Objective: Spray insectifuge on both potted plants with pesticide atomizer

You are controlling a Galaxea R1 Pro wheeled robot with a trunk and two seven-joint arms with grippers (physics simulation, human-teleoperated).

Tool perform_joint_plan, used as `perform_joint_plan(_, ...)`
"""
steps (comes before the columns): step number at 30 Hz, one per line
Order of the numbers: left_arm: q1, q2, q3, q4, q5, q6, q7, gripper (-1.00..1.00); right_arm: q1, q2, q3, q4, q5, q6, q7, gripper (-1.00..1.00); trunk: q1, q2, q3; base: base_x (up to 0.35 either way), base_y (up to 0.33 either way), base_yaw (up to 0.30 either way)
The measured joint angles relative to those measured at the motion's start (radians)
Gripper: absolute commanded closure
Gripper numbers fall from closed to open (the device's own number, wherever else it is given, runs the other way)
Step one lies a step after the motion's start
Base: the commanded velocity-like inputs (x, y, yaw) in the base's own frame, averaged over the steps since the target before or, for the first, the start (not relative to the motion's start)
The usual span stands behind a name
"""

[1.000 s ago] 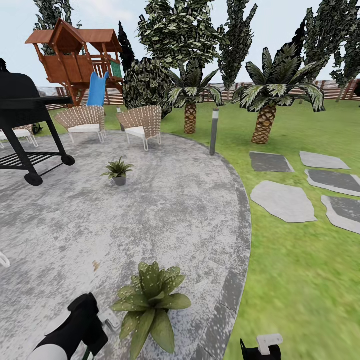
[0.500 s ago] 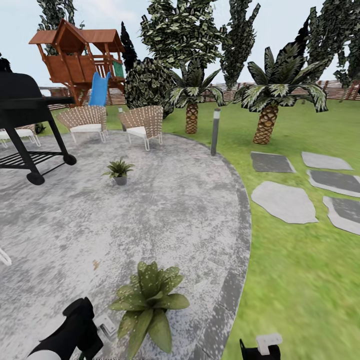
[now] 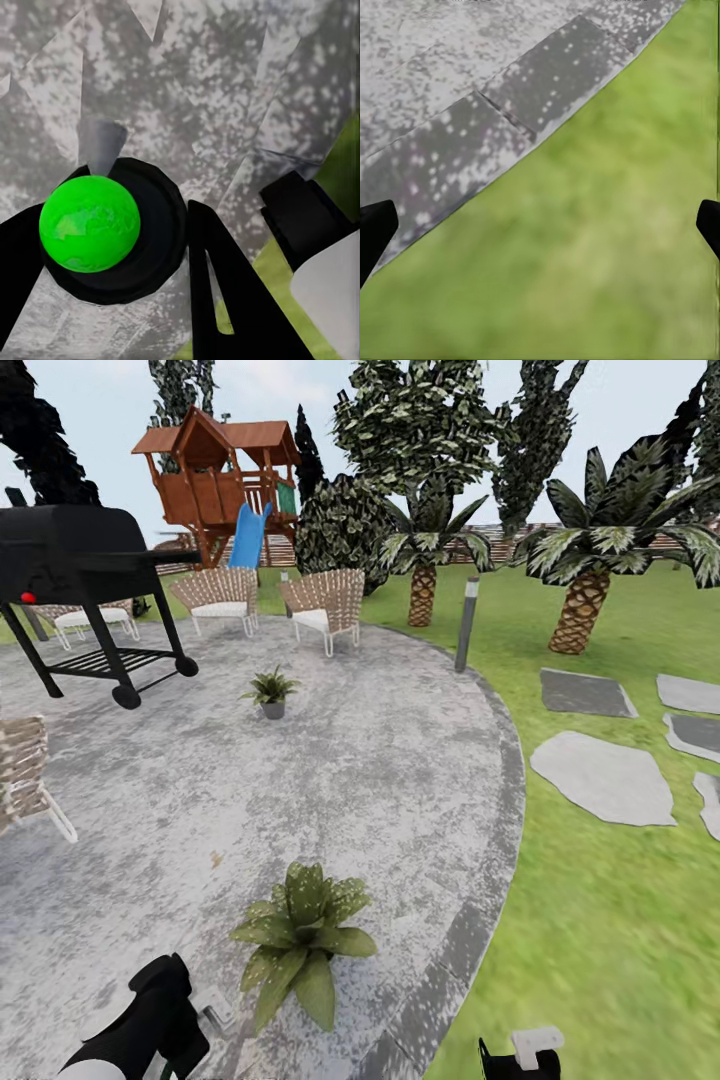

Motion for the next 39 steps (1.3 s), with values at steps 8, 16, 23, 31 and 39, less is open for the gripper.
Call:
perform_joint_plan(8,0.000,0.007,0.002,0.000,-0.001,0.001,0.000,1.00,0.000,-0.004,0.000,0.000,0.000,0.000,0.000,-1.00,0.000,0.000,0.000,0.054,-0.181,0.006)
perform_joint_plan(16,0.001,0.009,0.001,0.014,0.004,0.002,0.042,1.00,0.000,0.001,0.000,0.000,0.000,0.000,0.000,-1.00,0.000,0.000,0.000,0.001,-0.003,0.086)
perform_joint_plan(23,0.002,0.007,0.002,0.013,0.015,0.001,0.039,1.00,0.000,0.002,0.000,0.000,0.000,0.000,0.000,-1.00,0.000,0.000,0.000,-0.008,-0.040,0.272)
perform_joint_plan(31,-0.003,0.005,0.000,0.012,0.014,0.004,0.039,1.00,0.000,0.001,0.000,0.000,0.000,0.000,0.000,-1.00,0.000,0.000,0.000,-0.083,-0.251,0.082)
perform_joint_plan(39,-0.025,0.003,-0.011,-0.005,-0.012,0.001,-0.050,1.00,0.000,0.001,0.000,0.000,0.000,0.000,0.000,-1.00,0.000,0.000,0.000,-0.131,-0.262,0.000)
